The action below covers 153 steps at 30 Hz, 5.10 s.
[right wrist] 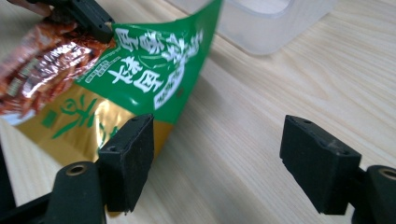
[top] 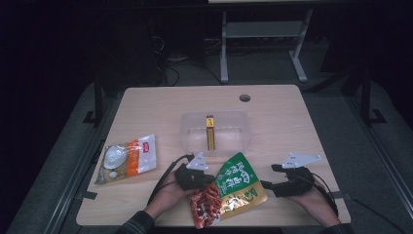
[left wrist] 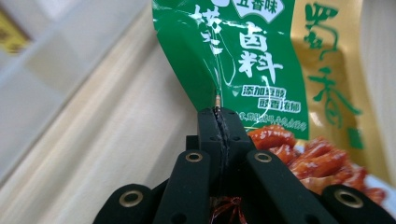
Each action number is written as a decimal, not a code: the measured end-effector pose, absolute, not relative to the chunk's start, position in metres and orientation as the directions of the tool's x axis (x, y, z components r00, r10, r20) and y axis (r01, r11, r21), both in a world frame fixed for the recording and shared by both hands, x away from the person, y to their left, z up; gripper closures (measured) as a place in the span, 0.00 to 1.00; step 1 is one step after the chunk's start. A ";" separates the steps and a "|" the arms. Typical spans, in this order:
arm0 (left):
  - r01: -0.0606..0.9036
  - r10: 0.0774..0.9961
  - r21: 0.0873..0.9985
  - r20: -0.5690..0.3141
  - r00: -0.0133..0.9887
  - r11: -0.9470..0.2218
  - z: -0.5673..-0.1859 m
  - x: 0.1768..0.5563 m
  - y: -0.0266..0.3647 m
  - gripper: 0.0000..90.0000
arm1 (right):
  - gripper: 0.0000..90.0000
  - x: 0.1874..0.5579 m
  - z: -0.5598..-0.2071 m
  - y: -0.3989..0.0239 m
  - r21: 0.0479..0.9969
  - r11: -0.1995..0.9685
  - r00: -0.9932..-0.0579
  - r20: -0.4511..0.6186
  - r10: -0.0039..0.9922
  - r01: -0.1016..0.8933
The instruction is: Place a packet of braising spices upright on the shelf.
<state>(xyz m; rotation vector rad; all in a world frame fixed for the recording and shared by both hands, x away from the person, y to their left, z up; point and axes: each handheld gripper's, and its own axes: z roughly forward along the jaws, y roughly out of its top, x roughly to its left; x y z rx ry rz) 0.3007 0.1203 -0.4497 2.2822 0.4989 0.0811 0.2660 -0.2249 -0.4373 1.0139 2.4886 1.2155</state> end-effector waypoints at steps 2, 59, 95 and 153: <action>0.336 0.395 0.728 -0.098 0.913 -0.598 -0.445 0.302 0.127 1.00 | 0.28 0.266 -0.437 -0.226 0.765 0.412 -0.751 0.139 0.645 0.496; 0.340 0.518 0.878 -0.130 0.845 -0.335 -0.395 0.289 0.190 0.99 | 1.00 0.303 -0.428 -0.141 0.856 0.261 -0.877 0.362 0.316 0.447; 0.373 0.550 0.834 -0.103 0.829 -0.407 -0.421 0.269 0.215 0.30 | 1.00 0.295 -0.345 -0.153 0.848 0.499 -0.973 0.080 0.215 0.180; 0.383 0.483 0.767 -0.110 0.869 -0.514 -0.446 0.282 0.202 0.19 | 1.00 0.391 -0.307 -0.190 0.842 0.491 -0.886 -0.034 0.462 0.224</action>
